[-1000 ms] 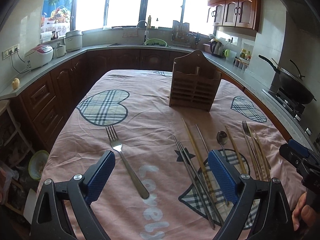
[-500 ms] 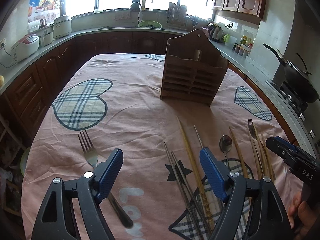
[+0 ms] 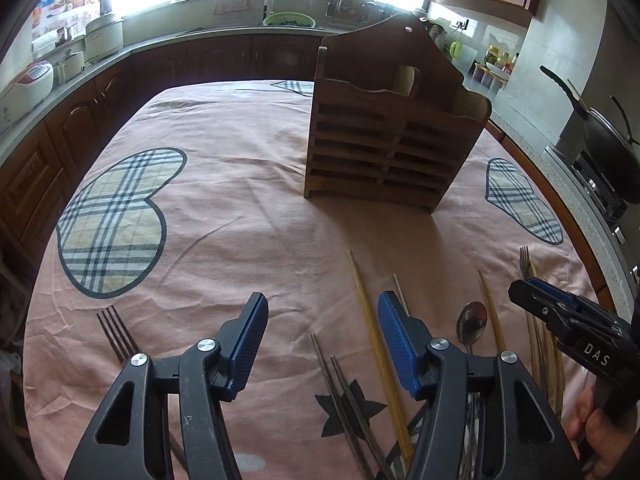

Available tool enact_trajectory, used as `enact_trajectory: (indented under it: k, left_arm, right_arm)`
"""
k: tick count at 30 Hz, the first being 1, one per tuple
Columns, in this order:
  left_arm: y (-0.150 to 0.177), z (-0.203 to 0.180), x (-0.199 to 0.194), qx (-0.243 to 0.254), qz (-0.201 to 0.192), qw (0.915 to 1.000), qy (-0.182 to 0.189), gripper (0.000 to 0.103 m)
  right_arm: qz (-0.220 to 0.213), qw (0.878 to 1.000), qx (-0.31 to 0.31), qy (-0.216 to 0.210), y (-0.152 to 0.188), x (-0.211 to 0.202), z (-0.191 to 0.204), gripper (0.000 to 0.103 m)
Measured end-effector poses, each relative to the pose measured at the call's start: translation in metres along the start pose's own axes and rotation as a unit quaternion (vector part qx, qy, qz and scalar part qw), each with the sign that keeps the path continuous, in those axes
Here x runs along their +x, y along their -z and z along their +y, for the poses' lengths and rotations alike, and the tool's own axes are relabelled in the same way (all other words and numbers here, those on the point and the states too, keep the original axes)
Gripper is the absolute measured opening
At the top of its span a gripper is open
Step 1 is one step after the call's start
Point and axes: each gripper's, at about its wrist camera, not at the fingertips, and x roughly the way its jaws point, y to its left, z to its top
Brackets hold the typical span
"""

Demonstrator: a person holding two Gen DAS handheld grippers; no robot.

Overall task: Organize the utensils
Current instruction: 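Lower the left tool to a bamboo chopstick while the right tool lowers to another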

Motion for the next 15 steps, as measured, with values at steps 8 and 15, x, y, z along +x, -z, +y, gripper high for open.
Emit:
enact_trajectory:
  k: [8,15]
  left_arm:
    - [-0.020,-0.006,0.052,0.006,0.048,0.9988,0.014,0.037]
    - [-0.027,-0.011,0.078,0.004,0.072,0.9971,0.022,0.037]
  right_arm:
    - [0.034,0.999,-0.002,0.004,-0.011,0.035,-0.002,0.035]
    - [0.051,0.999,-0.013,0.011,-0.012,0.050,-0.001,0.026]
